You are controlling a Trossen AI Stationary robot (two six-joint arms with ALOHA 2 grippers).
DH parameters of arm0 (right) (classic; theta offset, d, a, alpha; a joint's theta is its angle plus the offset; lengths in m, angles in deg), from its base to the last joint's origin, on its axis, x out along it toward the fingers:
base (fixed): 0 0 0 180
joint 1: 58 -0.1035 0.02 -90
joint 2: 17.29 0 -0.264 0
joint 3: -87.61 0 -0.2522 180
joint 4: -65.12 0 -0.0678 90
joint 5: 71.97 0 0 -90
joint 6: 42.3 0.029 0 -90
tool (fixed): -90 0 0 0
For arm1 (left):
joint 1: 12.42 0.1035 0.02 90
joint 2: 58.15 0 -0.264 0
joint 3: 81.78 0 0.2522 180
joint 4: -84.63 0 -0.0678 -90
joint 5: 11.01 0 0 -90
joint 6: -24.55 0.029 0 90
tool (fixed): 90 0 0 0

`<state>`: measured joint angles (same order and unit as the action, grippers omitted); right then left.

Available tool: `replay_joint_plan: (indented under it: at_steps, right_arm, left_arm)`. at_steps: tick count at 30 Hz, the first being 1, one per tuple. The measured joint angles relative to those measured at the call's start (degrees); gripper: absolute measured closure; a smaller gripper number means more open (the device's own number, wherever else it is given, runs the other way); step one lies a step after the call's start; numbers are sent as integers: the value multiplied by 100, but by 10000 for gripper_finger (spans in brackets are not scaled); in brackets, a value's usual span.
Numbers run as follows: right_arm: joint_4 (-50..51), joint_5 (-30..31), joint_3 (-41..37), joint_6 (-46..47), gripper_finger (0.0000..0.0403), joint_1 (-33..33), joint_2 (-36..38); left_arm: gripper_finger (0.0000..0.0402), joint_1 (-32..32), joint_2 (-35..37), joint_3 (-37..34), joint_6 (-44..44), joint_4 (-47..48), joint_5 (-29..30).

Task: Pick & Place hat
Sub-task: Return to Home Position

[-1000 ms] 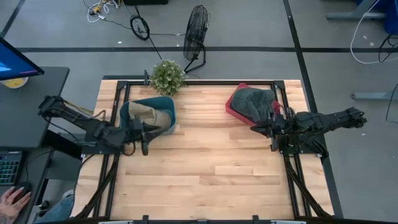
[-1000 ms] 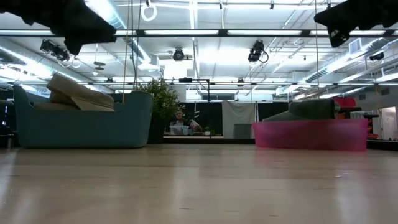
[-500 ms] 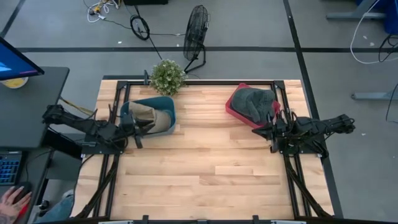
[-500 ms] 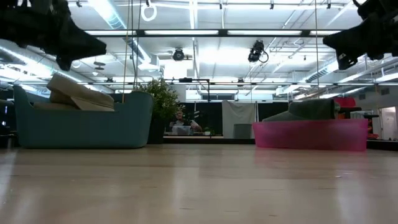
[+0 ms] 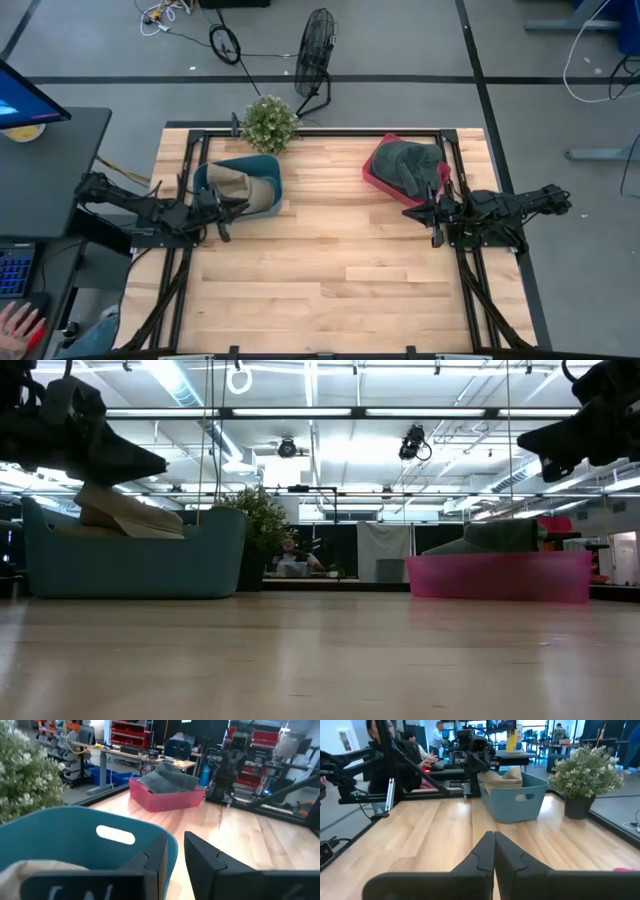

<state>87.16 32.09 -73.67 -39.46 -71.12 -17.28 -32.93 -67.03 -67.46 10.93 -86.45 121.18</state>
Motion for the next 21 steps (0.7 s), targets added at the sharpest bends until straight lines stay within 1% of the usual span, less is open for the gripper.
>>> replay_joint_plan:
  at_steps: [6,12,16,21]
  right_arm:
    - [-54,0,-56,-29,396,0,0]
    - [-682,-129,-255,-151,396,-2,-11]
    - [-728,-149,-278,-171,396,0,-27]
    - [-732,-162,-278,339,396,0,-28]
  left_arm:
    - [337,-2,-9,0,424,7,-1]
    - [337,-2,-9,-2,382,23,2]
    - [337,-1,-9,-4,381,9,2]
    - [337,-1,-9,-7,381,7,2]
